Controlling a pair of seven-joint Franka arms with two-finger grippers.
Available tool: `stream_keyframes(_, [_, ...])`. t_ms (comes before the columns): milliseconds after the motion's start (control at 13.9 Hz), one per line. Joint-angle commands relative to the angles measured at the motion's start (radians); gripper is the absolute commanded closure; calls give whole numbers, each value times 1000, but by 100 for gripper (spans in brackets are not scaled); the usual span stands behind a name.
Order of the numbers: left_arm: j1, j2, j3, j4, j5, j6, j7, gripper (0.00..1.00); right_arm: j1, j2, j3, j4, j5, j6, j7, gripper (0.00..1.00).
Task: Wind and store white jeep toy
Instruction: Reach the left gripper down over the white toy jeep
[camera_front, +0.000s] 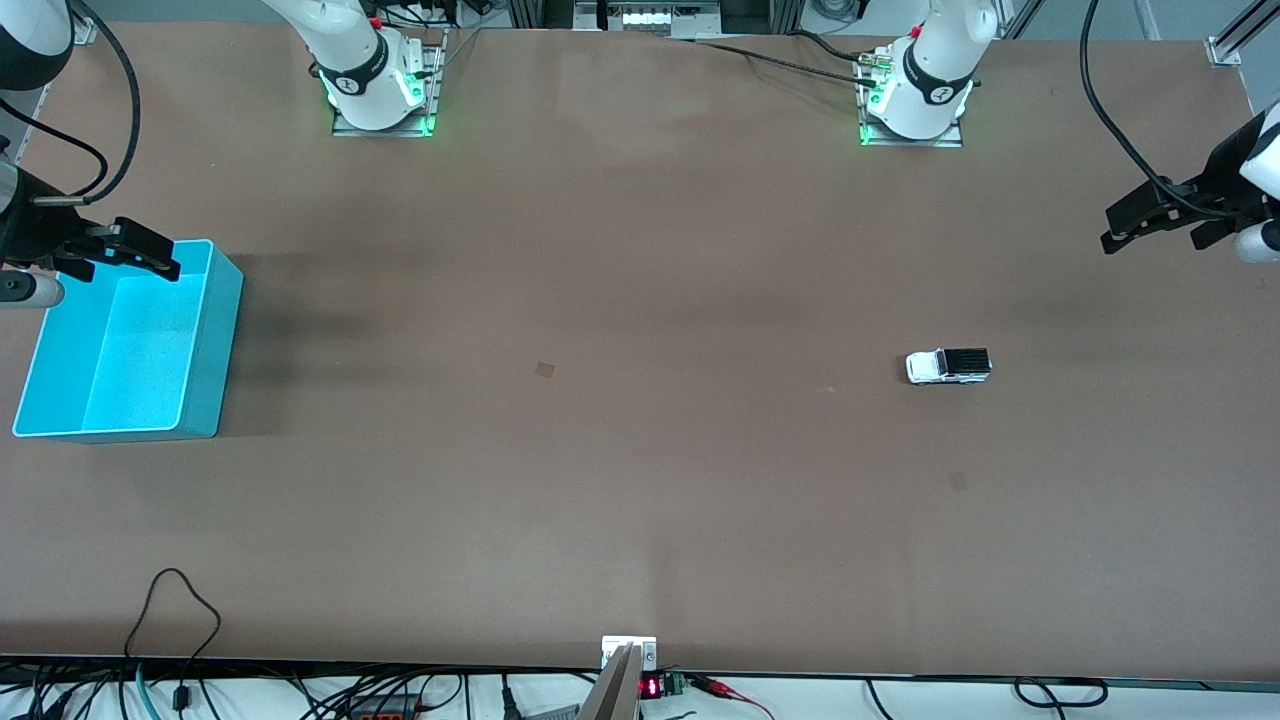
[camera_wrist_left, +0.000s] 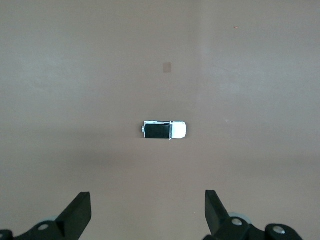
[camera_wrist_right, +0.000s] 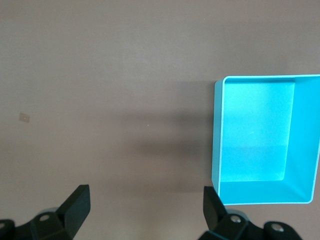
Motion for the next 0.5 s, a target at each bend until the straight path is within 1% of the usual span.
stream_keyframes(0, [13, -28, -8, -21, -13, -5, 19, 0, -7, 2, 3, 12, 22, -11, 3, 0])
stream_keyframes(288, [10, -20, -8, -21, -13, -5, 19, 0, -7, 2, 3, 12, 22, -13, 5, 0])
stream_keyframes(432, [10, 7, -8, -15, -15, -5, 17, 0, -7, 2, 3, 12, 24, -13, 5, 0])
